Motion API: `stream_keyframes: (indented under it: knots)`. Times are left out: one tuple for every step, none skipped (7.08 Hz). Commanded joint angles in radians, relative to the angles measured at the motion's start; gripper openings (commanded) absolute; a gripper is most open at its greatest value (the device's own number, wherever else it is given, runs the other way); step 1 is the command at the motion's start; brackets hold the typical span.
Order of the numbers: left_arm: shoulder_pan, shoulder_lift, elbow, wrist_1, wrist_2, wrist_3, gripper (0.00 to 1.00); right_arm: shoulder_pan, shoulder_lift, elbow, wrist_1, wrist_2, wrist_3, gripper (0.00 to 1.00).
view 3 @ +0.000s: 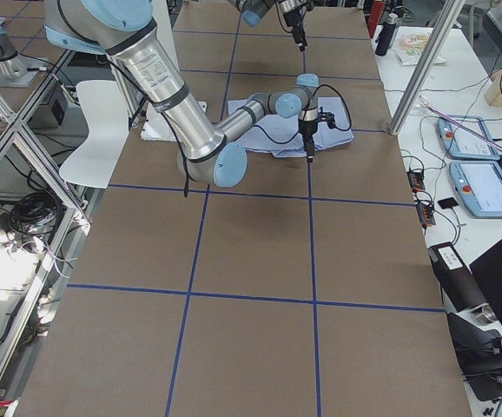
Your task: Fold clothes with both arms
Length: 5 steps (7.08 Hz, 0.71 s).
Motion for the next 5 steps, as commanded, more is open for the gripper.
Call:
stream_keyframes:
  knots:
    - [0.000, -0.003, -0.011, 0.002, 0.000, 0.000, 1.00, 0.037, -0.071, 0.095, -0.001, 0.069, -0.011, 1.00]
    - [0.000, -0.003, -0.026, 0.003, 0.000, -0.003, 1.00, 0.040, -0.109, 0.185, -0.036, 0.070, -0.002, 1.00]
    - [0.003, -0.002, -0.035, 0.002, 0.000, -0.056, 1.00, 0.040, -0.146, 0.321, -0.136, 0.073, 0.019, 1.00]
    - [0.002, 0.004, -0.089, 0.002, -0.011, -0.084, 1.00, 0.014, -0.198, 0.436, -0.175, 0.079, 0.141, 1.00]
    - [0.002, 0.014, -0.123, 0.000, -0.109, -0.093, 1.00, -0.044, -0.241, 0.503, -0.166, 0.075, 0.274, 1.00]
